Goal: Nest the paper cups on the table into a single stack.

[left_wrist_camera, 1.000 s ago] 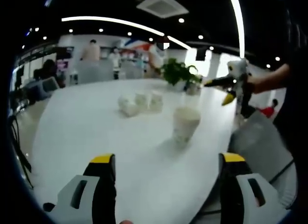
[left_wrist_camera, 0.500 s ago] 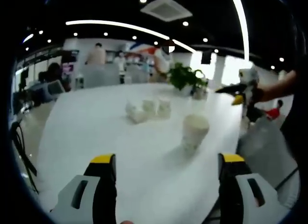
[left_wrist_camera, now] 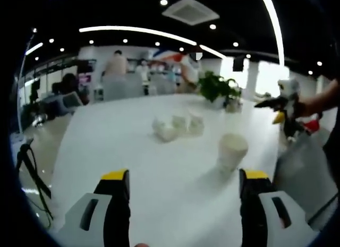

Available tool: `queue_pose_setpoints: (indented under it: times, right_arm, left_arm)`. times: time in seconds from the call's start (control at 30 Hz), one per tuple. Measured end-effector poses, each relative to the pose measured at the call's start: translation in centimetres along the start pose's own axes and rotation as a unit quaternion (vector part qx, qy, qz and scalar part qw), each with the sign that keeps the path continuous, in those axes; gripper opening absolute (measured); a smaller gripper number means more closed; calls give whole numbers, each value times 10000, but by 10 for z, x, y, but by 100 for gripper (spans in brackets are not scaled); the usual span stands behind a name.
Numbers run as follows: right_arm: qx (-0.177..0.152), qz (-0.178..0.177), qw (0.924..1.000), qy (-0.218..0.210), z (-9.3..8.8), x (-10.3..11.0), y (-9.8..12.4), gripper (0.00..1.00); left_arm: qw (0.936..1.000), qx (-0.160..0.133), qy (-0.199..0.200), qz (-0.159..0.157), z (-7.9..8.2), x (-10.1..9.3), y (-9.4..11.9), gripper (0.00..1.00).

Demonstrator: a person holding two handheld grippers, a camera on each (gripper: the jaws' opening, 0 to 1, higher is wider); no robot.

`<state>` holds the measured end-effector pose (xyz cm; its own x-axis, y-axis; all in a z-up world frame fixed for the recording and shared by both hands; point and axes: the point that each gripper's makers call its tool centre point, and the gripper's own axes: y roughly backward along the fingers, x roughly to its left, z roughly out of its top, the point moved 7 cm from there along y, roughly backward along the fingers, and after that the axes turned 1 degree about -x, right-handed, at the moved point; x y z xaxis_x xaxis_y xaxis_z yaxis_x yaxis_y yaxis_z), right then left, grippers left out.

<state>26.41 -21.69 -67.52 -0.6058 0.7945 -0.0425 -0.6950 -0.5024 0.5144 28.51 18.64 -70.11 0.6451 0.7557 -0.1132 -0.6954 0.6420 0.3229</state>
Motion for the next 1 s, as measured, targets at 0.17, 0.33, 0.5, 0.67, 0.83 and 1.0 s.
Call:
queue_pose_setpoints:
  times: [0.17,0.33,0.5,0.67,0.83,1.0]
  right_arm:
    - [-32,43,10000,-20,2,2,0,100]
    - [-86,74,9999,-47,4,1,0,100]
    - [-203,107,9997,-91,8,2,1,100]
    - [-171,169,9996,-171,1,2,-4,100]
    - [-157,169,9993,-301,-6,2,-5,100]
    - [-149,162,9991,-365,-9,3,-4,99]
  left_arm:
    - [9999,90,-10,-48,2,-3,-8,81]
    - [9998,159,-8,-72,10,0,-21,79]
    - [9998,197,-78,20,23,4,-30,80]
    - [9995,284,-45,105,29,5,-41,79]
    - [9994,336,-90,83,37,5,-51,78]
    - [9987,405,-297,34,46,7,-63,78]
